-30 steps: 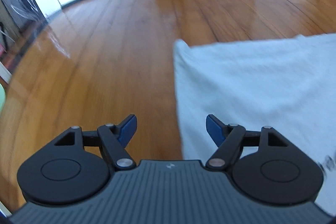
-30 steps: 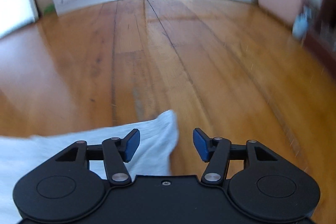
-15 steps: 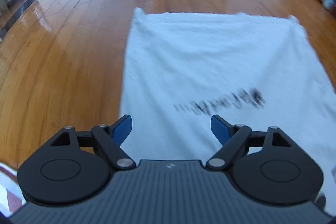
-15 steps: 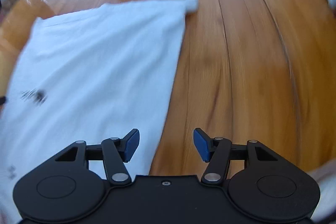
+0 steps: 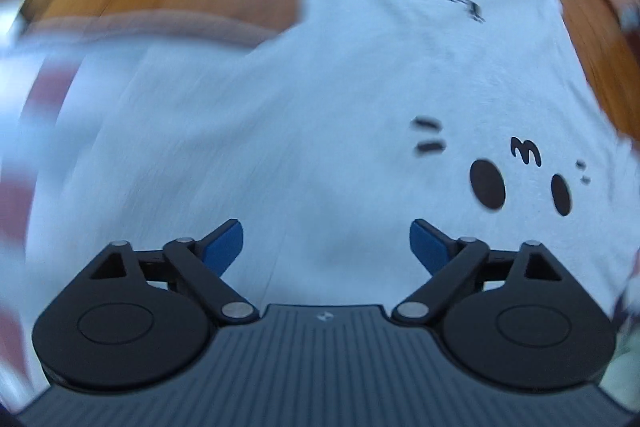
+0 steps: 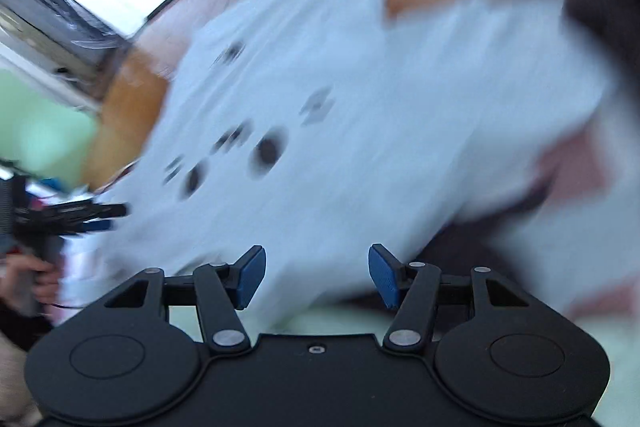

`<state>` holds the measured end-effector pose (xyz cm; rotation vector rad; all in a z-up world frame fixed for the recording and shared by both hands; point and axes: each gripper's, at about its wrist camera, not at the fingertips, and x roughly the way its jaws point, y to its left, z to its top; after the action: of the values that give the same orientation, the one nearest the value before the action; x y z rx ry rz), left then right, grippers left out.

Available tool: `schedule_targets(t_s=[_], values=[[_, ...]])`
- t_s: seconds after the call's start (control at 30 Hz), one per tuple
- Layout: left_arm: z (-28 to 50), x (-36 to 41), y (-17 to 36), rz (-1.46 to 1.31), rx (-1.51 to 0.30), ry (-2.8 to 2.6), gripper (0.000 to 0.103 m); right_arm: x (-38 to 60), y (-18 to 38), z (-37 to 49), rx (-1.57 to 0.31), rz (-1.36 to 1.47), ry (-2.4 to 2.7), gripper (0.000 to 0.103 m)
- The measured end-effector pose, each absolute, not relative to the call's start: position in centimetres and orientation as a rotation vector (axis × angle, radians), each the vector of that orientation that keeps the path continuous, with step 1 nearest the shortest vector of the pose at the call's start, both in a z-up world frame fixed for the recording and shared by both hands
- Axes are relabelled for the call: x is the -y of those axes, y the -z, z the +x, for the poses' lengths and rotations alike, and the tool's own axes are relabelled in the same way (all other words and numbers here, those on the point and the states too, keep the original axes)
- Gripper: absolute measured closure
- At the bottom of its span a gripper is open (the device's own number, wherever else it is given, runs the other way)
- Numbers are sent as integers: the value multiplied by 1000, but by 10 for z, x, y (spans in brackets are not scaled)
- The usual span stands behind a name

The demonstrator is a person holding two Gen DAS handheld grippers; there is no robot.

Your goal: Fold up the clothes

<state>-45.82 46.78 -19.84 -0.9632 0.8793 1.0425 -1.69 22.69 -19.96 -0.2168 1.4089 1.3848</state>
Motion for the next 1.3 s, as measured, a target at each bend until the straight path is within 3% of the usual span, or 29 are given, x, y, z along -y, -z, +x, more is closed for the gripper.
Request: schedule_targets(t_s=[0.1, 0.23, 0.27, 0.33, 0.47, 0.6, 0.8, 0.9, 0.97, 1.03, 1.3], values=[[-472, -445, 211, -1040, -853, -993, 11, -227, 225, -35, -1537, -169, -1308, 40], [-477, -423, 229, -1082, -883, -951, 11, -228, 230, -57, -1440, -127, -1176, 39], [-471, -421, 233, -1064, -919, -956, 11, -234, 229, -66, -1373, -173, -1195, 48], [-463, -418, 232, -1009, -954, -971, 9, -239, 215, -82, -1220, -263, -1229, 96], [-469, -418, 226, -1012, -959, -1014, 8, -211, 146, -105, -893, -371, -1393, 96], [-483, -426, 229, -1083, -953, -1060, 8, -207, 185, -96, -1056, -509, -1271, 97], [-535, -444, 217, -1155, -815, -1276, 8, -212, 226, -72, -1193, -404, -1196, 92], [-561, -450, 222, -1264, -711, -1362, 8, -214, 224, -68, -1229, -368, -1196, 81], [-569, -452, 226, -1322, -673, -1404, 8, -212, 224, -66, -1274, -288, -1210, 63], [-576, -449, 230, -1361, -655, -1421, 8, -208, 222, -62, -1313, -215, -1225, 58], [-575, -450, 237, -1352, -685, -1452, 8, -205, 217, -70, -1288, -239, -1227, 56]])
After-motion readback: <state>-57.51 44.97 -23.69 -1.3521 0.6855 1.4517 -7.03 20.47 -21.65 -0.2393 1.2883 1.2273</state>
